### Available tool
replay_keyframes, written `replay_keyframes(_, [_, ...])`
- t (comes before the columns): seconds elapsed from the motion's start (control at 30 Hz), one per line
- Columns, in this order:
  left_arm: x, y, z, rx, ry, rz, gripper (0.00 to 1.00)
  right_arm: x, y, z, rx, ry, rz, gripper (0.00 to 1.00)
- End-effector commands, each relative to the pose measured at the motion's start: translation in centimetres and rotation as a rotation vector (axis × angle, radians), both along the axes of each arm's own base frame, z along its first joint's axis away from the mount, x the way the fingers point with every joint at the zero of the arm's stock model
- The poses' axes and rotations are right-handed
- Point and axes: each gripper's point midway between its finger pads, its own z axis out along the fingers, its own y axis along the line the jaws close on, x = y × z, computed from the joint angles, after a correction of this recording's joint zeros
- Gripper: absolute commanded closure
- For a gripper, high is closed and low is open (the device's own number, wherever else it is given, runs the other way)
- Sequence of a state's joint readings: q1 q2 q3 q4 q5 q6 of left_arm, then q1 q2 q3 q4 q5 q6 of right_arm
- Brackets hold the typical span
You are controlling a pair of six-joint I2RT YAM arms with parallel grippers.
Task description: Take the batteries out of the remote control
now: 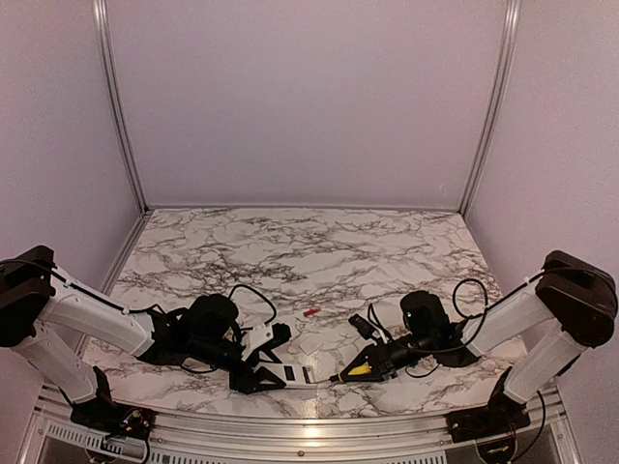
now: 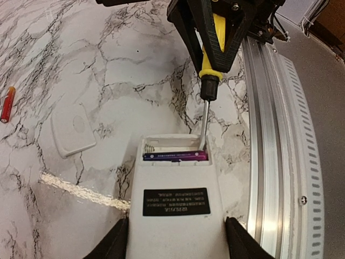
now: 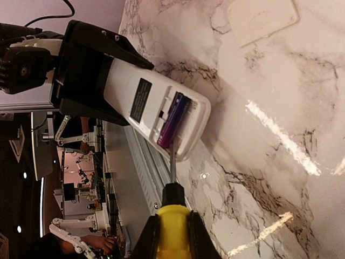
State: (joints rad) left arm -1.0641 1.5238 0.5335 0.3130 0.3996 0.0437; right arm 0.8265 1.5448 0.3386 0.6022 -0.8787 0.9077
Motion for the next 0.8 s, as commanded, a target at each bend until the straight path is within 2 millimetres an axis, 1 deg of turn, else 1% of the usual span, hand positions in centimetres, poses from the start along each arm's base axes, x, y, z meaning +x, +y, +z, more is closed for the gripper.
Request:
replay_keyframes(0.0, [-0.1,-0.9,1.3,-0.065,-0.006,-0.011,1.00,0.5,0.1,-0.7,-0.066,-0.082,0.008,1.00])
replay_keyframes(0.1, [-0.6,-1.2,1.7,-0.094,0.012,-0.030,1.00,1.3,0.5,0.6,-0.028,-0.159,0.001,1.00])
replay_keyframes(0.23, [-1.0,-1.6,2.6,-0.135,0.072,-0.022,1.00,1.6,1.0,2.5,0.045,-0.227,0.000,1.00])
replay_keyframes(0.43, [-1.3,-1.8,2.9,-0.155,0.105,-0.027,1.00,0.3,0.8,4.4,0.160,-0.237,0.034,1.00])
replay_keyframes(0.5, [-1.4,-1.9,3.1,-0.168,0.113,-0.033,1.00,-0.1,0.3,4.6,0.179,-0.248,0.030,1.00])
replay_keyframes(0.67, [-1.8,-2.1,3.1,-0.176,0.143,-0.047,1.00,-0.2,-0.4,5.0,0.194,-0.295,0.004,1.00])
replay_keyframes(0.77, [-1.7,-2.3,3.1,-0.171,0.145,-0.048,1.00,-0.2,-0.6,4.6,0.174,-0.291,0.002,1.00])
